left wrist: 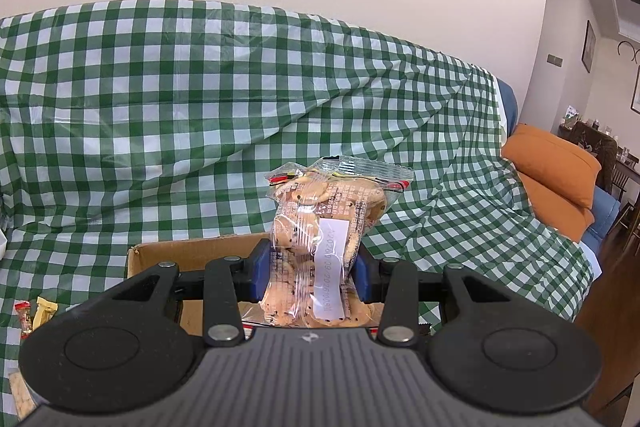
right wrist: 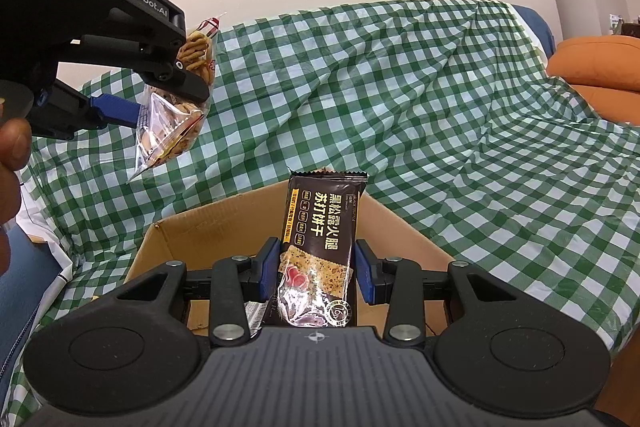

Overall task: Organize snacks
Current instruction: 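Lift and carry the cookie bag and dark biscuit bar over the box with both tools, then open both tools to drop the cookie bag and biscuit bar into the box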

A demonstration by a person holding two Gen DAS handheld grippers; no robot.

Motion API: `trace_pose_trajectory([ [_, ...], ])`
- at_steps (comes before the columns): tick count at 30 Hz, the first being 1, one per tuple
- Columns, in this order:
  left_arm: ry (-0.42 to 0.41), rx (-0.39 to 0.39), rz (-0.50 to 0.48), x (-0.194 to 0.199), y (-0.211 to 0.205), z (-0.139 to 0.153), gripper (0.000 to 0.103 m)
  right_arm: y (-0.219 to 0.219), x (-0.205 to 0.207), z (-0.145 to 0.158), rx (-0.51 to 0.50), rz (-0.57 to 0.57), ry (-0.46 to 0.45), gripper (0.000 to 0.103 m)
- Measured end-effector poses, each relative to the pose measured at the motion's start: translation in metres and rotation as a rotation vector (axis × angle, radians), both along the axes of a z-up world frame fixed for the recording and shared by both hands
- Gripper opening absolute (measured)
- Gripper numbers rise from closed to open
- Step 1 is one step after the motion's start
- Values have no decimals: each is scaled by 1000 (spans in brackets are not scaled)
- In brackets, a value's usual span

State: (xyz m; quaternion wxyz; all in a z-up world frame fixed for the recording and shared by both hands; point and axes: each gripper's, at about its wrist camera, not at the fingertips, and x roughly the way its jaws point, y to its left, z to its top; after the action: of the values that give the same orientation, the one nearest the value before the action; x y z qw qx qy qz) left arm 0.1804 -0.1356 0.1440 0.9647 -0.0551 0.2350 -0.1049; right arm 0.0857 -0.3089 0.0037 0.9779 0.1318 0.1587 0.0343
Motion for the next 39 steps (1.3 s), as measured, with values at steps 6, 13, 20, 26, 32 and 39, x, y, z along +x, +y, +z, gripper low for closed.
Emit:
trace_pose_trajectory([
  [6,-3,2,-1,2,-1,2,46,0,0,0,1,-1,-1,41],
  [13,-7,-5,1,7,-3,7,46,1,0,-1,0,-1,-2,41],
  [20,-13,-8,0,10,-6,11,46,1,0,-1,0,-1,-2,41],
  [26,-35,-8,16,9,-5,14,80,15,9,-3,-15,26,37,76],
  [32,-78,-7,37,-11,15,5,75,18,7,-3,-22,34,32,76],
  [39,-7,-68,68,-40,73,-24,33,25,1,-3,-62,55,22,76],
])
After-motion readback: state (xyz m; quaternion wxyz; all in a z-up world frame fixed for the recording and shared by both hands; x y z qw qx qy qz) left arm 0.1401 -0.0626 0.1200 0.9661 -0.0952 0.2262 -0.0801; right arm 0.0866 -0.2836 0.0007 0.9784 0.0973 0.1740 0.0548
